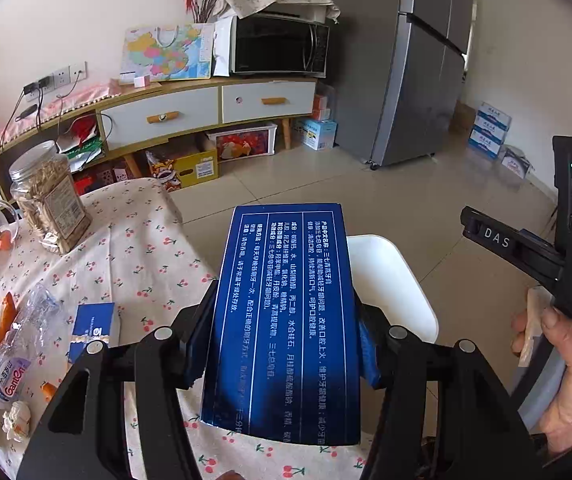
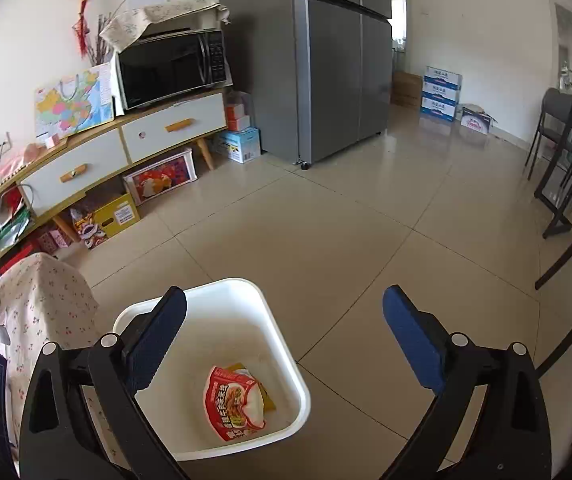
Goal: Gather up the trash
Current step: 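Lower the blue carton into the bin and open the left gripper, then move both grippers back over the table toward the remaining trash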
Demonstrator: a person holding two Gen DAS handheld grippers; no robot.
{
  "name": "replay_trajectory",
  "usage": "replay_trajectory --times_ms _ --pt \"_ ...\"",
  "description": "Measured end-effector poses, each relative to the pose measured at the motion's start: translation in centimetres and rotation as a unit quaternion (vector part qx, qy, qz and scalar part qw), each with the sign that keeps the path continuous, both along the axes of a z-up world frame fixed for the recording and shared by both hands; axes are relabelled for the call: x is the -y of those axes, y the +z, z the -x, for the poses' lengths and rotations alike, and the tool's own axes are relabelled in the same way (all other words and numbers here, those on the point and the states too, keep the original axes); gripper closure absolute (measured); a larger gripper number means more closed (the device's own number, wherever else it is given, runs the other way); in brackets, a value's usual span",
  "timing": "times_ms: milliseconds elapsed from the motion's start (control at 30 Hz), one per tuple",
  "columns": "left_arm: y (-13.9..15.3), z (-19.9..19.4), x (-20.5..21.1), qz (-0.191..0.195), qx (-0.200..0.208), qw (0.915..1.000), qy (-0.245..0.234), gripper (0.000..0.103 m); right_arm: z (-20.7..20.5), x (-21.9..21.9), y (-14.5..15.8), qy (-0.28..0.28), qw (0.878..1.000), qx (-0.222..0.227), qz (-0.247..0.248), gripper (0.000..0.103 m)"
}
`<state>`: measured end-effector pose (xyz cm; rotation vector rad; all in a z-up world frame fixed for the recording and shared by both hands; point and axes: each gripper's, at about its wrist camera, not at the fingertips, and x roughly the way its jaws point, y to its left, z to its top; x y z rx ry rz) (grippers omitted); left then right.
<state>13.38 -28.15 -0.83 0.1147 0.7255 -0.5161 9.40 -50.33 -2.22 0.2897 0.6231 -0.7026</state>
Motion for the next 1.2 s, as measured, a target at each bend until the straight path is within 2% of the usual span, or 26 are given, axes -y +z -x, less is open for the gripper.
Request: replay_trajectory --times_ms 133,367,433,567,633,733,900,1100,1200 --pt "-0.3 -0.9 2.8 0.007 -0.012 0.9998 -0.015 0.046 1.3 1.8 0.1 -0.038 0.999 0.004 -0.004 0.008" --pt "-1.4 -2.2 7.4 0.000 -0.038 0.9988 -0.031 0.045 1.8 3.1 -0.7 -0.061 0.998 -0.012 -0.017 0.008" --pt "-1.9 -2.5 8.4 -0.004 -0.049 0.9982 -0.033 0.033 1.9 3.3 -0.7 -0.063 0.998 -0.010 -0.022 0.008" --pt "-2.1 -2.4 9.0 -0.004 -0.057 0.9979 -0.032 0.032 2.1 3.2 -0.5 -0.064 0.998 -0.008 -0.019 0.008" --pt "-1.9 -2.0 8.7 -0.010 -0.046 0.9986 -0.026 0.024 1.9 2.9 -0.5 -0.059 0.998 -0.008 -0.018 0.007" --pt "-1.5 -1.6 7.8 -0.029 -0.020 0.9994 -0.001 0.020 1.7 2.1 -0.3 -0.044 0.999 -0.007 -0.015 0.007" --pt "-1.2 -1.3 4.8 -0.060 0.009 0.9966 0.056 0.019 1.1 -0.3 -0.1 -0.005 1.000 -0.003 -0.012 0.007" --pt "-1.1 -0.6 -0.3 -0.090 0.037 0.9874 0.124 0.015 0.0 -5.1 -0.4 0.059 0.998 -0.016 0.009 0.007" --pt "-1.2 -0.1 -3.1 -0.098 0.039 0.9828 0.152 0.015 -0.4 -7.3 -0.4 0.090 0.996 -0.015 0.011 0.007"
